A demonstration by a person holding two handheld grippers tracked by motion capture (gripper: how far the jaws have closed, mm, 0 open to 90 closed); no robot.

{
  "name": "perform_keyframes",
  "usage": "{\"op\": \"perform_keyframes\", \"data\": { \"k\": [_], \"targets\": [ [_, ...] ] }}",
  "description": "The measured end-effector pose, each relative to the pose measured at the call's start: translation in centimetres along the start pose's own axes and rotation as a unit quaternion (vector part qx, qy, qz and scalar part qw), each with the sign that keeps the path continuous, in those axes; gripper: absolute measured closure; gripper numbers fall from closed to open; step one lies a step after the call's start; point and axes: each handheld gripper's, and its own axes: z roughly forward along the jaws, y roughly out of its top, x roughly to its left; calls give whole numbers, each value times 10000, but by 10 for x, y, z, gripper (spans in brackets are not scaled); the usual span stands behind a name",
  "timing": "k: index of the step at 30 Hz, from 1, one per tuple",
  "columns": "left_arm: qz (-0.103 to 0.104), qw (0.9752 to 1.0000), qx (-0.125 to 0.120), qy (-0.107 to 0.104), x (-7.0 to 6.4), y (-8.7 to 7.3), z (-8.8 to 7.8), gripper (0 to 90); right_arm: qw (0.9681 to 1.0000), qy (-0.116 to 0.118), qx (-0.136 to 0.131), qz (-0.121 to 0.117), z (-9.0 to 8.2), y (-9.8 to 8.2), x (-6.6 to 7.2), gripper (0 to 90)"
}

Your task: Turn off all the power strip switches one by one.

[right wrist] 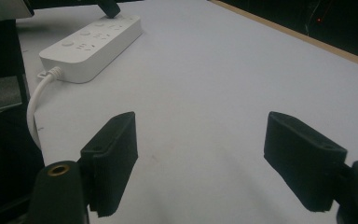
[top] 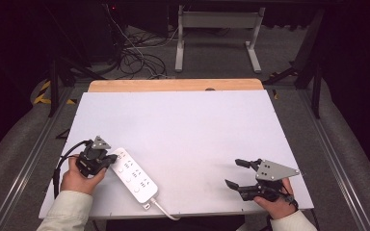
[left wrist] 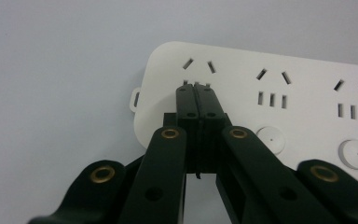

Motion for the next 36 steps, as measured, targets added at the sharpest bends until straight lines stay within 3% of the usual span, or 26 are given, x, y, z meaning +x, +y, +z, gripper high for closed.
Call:
{"op": "perform_keyframes", "data": {
  "k": [16, 19, 20, 21, 24, 29, 30, 31, 33, 36],
  "targets": [
    [-112, 9999, 18, -80, 3, -1, 1, 900, 10000, 1, -28, -34, -1, 0, 0, 263],
    [-19, 9999, 58, 80, -2, 0, 0, 900, 10000, 4, -24, -22, -1, 0, 1, 263],
    [-10, 9998, -106, 194, -4, -1, -3, 900, 10000, 2, -28, -29, -1, 0, 1, 263],
    [38, 9995, -26, 304, -3, -1, -4, 900, 10000, -5, -21, -30, -1, 0, 0, 263],
    [-195, 9983, -549, 8, 2, -4, -18, 900, 10000, -7, -4, -15, 0, 0, 0, 262],
    [-33, 9948, -1013, 125, -3, -2, -37, 899, 10000, -14, 44, -12, 2, -1, -1, 262],
    [43, 9941, -1070, 184, -5, -2, -39, 879, 10000, -12, 43, -17, 2, -1, -1, 262],
    [72, 9934, -1137, 159, -6, -1, -41, 781, 10000, -14, 39, -12, 1, -1, -1, 262],
    [92, 9918, -1277, 26, -8, -2, -45, 713, 10000, -27, 21, -13, 1, -1, -1, 262],
    [93, 9891, -1470, 8, -10, -3, -50, 604, 10000, -35, 22, -7, 0, -1, -1, 261]
  ]
}}
